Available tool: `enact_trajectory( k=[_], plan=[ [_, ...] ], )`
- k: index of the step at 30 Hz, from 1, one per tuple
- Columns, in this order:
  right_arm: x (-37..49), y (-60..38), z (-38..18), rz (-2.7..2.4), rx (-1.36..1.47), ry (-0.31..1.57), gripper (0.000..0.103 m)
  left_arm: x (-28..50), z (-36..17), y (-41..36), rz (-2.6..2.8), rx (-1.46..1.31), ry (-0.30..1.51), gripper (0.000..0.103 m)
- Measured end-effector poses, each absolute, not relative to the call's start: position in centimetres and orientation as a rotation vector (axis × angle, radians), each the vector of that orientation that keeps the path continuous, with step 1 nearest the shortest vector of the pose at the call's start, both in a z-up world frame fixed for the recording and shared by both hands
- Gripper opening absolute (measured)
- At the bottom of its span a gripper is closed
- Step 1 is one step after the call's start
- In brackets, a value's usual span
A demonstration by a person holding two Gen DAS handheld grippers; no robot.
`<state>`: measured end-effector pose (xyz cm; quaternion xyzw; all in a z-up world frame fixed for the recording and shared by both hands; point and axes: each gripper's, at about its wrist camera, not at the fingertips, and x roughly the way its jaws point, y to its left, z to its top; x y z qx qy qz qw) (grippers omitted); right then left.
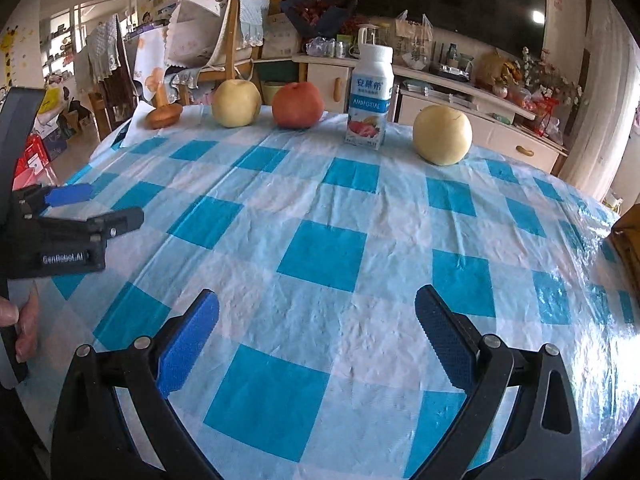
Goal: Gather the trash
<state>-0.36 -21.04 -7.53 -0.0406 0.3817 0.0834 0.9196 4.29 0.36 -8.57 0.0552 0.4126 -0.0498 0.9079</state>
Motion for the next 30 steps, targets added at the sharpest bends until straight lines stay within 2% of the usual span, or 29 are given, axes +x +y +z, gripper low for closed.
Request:
enact_trajectory(
  k=[10, 30],
  plan=[
    [0.8, -20.9, -8.6, 0.159, -0.094, 0.871, 0.099, 5.1, -10.2, 0.3, -0.072, 0.125, 0.934, 0.097],
    [1.7, -21.1, -9.4, 0.159, -0.08, 0.928, 0.099, 4.6, -9.4, 0.3, -0.093, 0.101, 0.897, 0.097]
  ],
)
